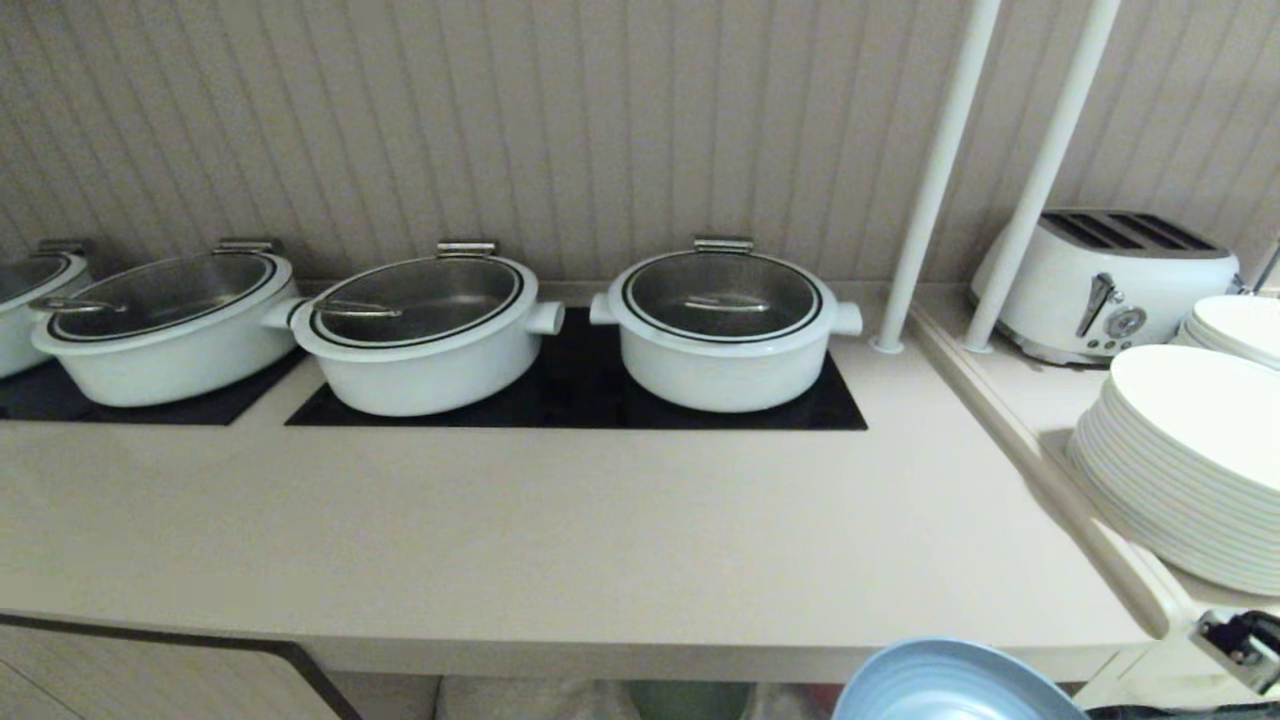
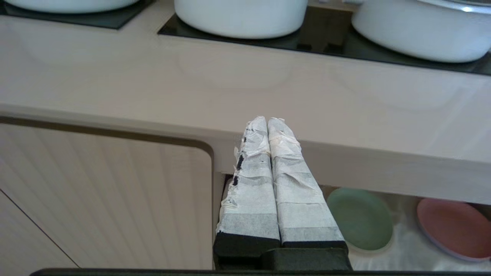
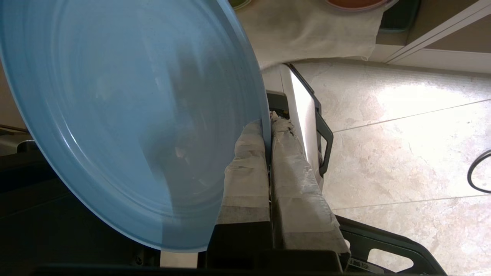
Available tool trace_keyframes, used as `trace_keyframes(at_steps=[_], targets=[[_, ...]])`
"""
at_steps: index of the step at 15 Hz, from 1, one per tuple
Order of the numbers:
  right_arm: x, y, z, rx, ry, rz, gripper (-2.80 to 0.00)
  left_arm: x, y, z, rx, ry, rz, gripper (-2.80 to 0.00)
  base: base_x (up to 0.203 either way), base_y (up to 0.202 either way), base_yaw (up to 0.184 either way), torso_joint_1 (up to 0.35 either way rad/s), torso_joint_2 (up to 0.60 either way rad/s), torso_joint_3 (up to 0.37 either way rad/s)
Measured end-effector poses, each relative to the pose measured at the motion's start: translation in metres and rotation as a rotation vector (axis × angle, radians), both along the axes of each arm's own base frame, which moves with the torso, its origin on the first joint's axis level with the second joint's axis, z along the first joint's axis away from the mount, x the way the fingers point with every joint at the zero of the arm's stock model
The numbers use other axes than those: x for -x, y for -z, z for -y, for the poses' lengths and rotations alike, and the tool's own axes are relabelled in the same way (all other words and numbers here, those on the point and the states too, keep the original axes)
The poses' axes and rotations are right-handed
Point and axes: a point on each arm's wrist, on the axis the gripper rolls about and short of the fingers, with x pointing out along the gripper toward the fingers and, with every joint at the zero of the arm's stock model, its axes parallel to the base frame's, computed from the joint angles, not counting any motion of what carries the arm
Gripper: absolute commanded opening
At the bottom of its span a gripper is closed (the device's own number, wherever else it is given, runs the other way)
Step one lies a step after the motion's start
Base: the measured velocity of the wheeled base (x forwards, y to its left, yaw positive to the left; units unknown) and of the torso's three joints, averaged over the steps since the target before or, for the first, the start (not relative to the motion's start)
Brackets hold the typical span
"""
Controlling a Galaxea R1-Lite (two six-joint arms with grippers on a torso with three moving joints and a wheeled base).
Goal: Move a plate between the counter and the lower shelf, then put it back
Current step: Put the plate
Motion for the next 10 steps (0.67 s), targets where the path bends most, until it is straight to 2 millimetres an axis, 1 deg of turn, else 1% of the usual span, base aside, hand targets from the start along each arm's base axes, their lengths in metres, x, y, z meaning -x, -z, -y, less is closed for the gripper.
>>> trace_keyframes(at_steps=[7,10], targets=[[-0.0006,-0.0003,-0.0001,-0.001,0.001,0.0,-2.8,0.0,0.0001,0.0,0.0,0.0,0.0,-2.8,0.0,0.0,0.0,0.161,-0.32,-0.154],[-0.0006,-0.0002,-0.0002,-0.005,-0.002,-0.001,-2.8,0.0,0.0,0.0,0.0,0.0,0.0,-2.8,0.0,0.0,0.0,0.126,-0.24,-0.126]])
